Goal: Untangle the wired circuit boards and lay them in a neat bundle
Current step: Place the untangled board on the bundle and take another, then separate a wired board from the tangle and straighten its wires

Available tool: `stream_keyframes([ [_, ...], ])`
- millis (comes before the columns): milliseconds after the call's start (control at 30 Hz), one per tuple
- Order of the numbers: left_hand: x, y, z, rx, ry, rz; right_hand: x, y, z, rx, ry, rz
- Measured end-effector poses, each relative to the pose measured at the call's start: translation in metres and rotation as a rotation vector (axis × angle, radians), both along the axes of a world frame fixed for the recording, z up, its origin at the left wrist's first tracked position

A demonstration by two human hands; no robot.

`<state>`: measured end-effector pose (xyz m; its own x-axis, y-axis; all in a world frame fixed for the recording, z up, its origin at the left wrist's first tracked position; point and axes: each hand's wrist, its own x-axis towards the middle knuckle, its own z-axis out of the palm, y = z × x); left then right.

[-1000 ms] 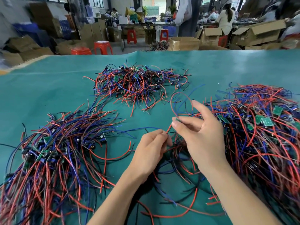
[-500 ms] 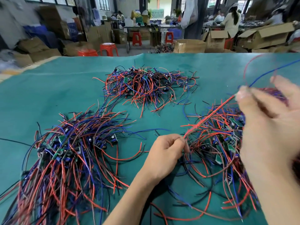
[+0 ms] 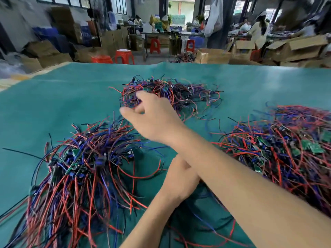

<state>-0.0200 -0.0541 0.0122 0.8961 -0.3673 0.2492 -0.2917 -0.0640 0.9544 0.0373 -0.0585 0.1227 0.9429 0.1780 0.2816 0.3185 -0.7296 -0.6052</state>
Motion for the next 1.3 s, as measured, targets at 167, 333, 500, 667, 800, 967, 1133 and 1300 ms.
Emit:
stream_keyframes([
  [167, 0.004, -0.007, -0.002, 0.016, 0.046, 0.002, 0.05, -0.061, -0.044, -0.341, 0.145, -0.249],
  [333, 0.005, -0.006, -0.002, 0.012, 0.071, 0.003, 0.065, -0.094, -0.084, -0.264, 0.117, -0.296],
  [500, 0.005, -0.005, -0.003, 0.002, 0.082, 0.025, 0.062, -0.107, -0.084, 0.041, -0.013, -0.357],
  [667, 0.006, -0.005, -0.002, -0.048, 0.138, 0.018, 0.045, -0.13, -0.069, 0.62, -0.116, -0.436],
  [800, 0.005, -0.005, -0.001, -0.078, 0.169, 0.033, 0.018, -0.142, -0.054, 0.887, -0.139, -0.398],
  [967, 0.007, -0.005, -0.001, -0.146, 0.249, 0.1, -0.039, -0.14, -0.044, 0.992, -0.13, -0.258],
  [1133, 0.006, -0.004, 0.001, -0.186, 0.274, 0.083, -0.091, -0.132, -0.06, 0.932, 0.071, 0.006],
  [1300, 0.007, -0.003, -0.003, -0.102, 0.219, 0.118, -0.1, -0.139, -0.069, 0.782, 0.381, 0.323],
])
